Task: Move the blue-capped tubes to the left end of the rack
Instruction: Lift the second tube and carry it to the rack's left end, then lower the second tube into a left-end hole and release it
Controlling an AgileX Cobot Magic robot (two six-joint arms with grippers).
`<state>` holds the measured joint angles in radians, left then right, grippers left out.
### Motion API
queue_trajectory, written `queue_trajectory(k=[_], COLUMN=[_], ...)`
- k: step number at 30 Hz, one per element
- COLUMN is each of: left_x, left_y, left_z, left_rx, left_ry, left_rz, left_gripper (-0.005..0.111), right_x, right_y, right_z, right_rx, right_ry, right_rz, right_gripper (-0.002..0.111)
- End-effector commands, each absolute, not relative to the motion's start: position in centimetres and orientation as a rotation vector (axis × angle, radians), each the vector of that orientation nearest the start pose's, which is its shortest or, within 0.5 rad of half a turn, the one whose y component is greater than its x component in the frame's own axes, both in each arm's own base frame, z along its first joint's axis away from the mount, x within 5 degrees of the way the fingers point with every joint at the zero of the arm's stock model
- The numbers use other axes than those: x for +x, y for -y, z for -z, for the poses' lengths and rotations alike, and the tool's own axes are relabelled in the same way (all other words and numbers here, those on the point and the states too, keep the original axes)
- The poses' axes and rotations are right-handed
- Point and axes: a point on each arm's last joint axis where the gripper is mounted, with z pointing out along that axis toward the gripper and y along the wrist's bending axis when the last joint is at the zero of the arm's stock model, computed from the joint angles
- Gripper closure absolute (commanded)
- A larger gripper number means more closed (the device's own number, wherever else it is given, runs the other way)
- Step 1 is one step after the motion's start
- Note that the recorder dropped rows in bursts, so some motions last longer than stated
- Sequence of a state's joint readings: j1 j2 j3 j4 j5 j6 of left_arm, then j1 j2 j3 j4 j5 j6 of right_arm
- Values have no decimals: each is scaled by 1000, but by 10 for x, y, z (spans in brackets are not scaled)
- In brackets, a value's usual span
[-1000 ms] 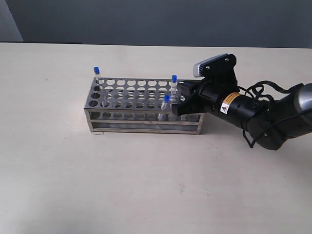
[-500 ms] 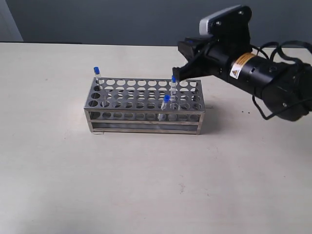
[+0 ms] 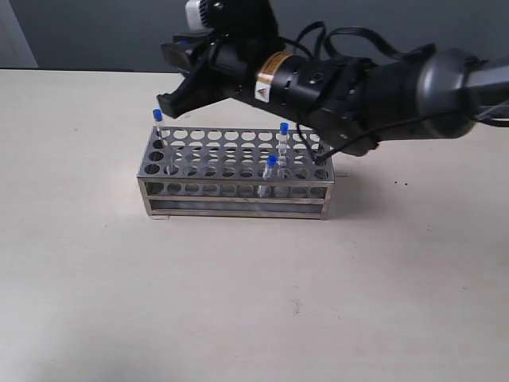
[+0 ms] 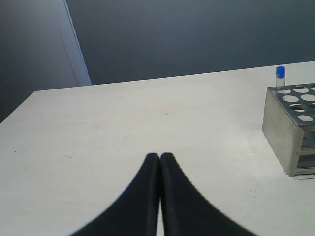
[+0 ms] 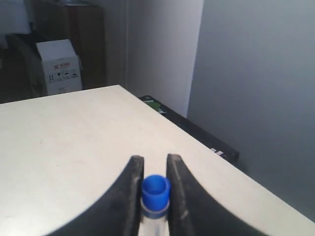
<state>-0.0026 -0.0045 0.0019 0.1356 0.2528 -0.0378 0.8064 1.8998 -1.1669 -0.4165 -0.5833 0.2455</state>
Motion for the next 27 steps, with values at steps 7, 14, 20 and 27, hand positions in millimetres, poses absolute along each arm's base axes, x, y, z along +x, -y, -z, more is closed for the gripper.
queue_trajectory(k=[7,14,20,27], left_x=[55,55,55,55], left_y=[-2,-2,-2,-2], left_z=[-192,-192,-192,-192], left_rx=[62,62,62,62], left_ry=[-1720,-1720,-1720,-1720], left_rz=[-87,-87,-87,-87], left_gripper=[106,106,106,106], right_x=[293,298,299,299], right_y=[-368,-374,-375,-376], right_z=[-200,-185,-169,-156], right_rx=[-942,-938,-950,-960], right_ry=[-1492,-1525,-1554,-1579], right_rz=[-758,-768,-765,-761], right_gripper=[109,109,109,109])
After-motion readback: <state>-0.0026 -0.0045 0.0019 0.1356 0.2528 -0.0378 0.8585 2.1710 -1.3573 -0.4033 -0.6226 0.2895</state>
